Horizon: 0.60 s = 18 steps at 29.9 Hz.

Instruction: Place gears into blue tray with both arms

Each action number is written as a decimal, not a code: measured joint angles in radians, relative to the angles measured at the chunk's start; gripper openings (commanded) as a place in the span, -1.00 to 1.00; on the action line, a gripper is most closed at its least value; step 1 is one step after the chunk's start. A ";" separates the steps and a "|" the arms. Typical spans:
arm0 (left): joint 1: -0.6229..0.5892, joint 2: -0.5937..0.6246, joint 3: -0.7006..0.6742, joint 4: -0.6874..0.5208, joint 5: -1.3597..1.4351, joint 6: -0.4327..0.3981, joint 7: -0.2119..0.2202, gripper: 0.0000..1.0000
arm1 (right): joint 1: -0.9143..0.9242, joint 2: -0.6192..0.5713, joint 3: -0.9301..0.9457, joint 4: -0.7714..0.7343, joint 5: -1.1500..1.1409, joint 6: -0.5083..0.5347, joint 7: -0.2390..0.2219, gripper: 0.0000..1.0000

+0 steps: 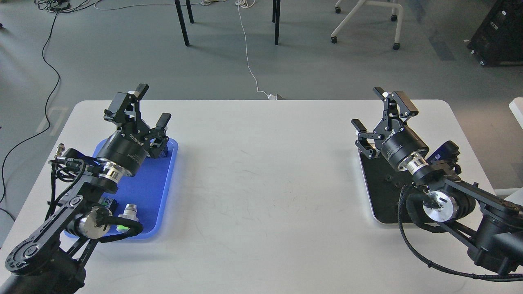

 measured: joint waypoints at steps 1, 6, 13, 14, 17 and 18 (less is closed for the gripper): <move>0.000 -0.001 0.000 -0.001 -0.001 0.000 0.000 0.96 | 0.001 0.000 0.000 0.003 -0.001 0.001 0.000 0.97; 0.000 -0.005 0.003 -0.001 -0.003 -0.001 -0.002 0.96 | 0.008 -0.004 -0.002 0.011 -0.001 0.001 0.000 0.97; 0.000 -0.002 0.003 0.001 -0.015 -0.006 -0.010 0.96 | 0.006 -0.012 -0.002 0.012 -0.004 0.003 0.000 0.97; 0.000 -0.001 0.003 0.001 -0.022 -0.008 -0.011 0.96 | 0.006 -0.012 -0.002 0.012 -0.004 0.004 0.000 0.97; -0.003 0.002 0.003 0.003 -0.059 -0.019 -0.011 0.96 | 0.006 -0.012 0.001 0.013 -0.004 0.006 0.000 0.97; -0.006 0.002 0.002 0.005 -0.072 -0.021 -0.011 0.96 | 0.006 -0.012 0.002 0.013 -0.004 0.007 0.000 0.97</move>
